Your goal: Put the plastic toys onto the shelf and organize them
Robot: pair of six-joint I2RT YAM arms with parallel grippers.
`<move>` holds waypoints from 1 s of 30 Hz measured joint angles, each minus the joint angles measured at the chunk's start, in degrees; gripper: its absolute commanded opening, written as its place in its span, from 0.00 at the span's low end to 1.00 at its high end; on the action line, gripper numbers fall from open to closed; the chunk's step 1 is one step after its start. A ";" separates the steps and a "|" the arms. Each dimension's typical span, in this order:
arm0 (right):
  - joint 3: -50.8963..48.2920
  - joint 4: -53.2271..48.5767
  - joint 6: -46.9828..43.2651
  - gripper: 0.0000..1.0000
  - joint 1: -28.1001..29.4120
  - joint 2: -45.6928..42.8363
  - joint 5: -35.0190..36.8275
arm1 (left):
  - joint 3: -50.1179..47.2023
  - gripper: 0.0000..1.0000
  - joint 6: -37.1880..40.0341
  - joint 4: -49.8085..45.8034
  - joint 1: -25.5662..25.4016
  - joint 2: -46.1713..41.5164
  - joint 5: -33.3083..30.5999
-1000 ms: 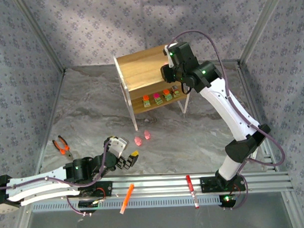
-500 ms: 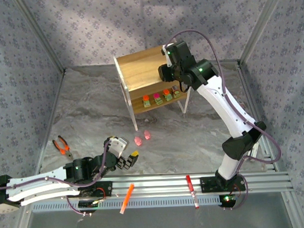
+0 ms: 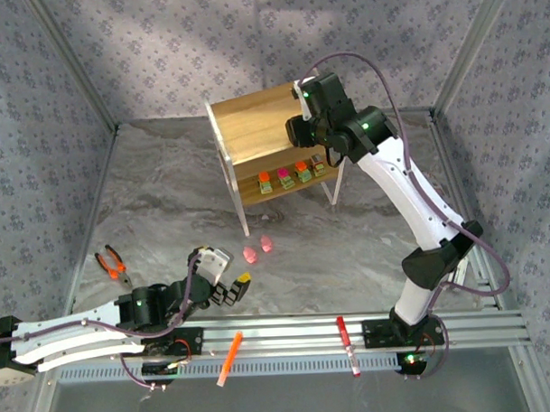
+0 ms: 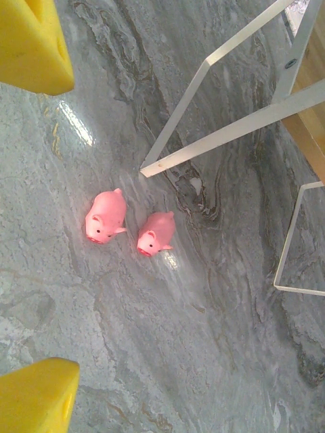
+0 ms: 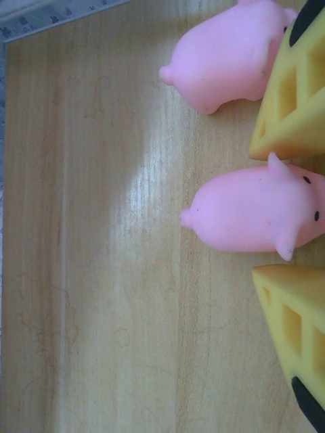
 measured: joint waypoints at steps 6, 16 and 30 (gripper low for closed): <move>0.61 -0.74 -0.59 0.49 0.35 -1.29 1.16 | 0.00 1.00 0.00 0.00 0.00 0.00 0.00; -3.39 -0.63 -0.63 0.48 3.87 -8.55 4.94 | 0.00 1.00 0.00 0.00 0.00 -0.02 -0.02; -23.56 4.76 3.02 0.49 16.59 -18.82 10.75 | -0.22 1.00 -1.09 -1.40 0.00 -3.58 -2.47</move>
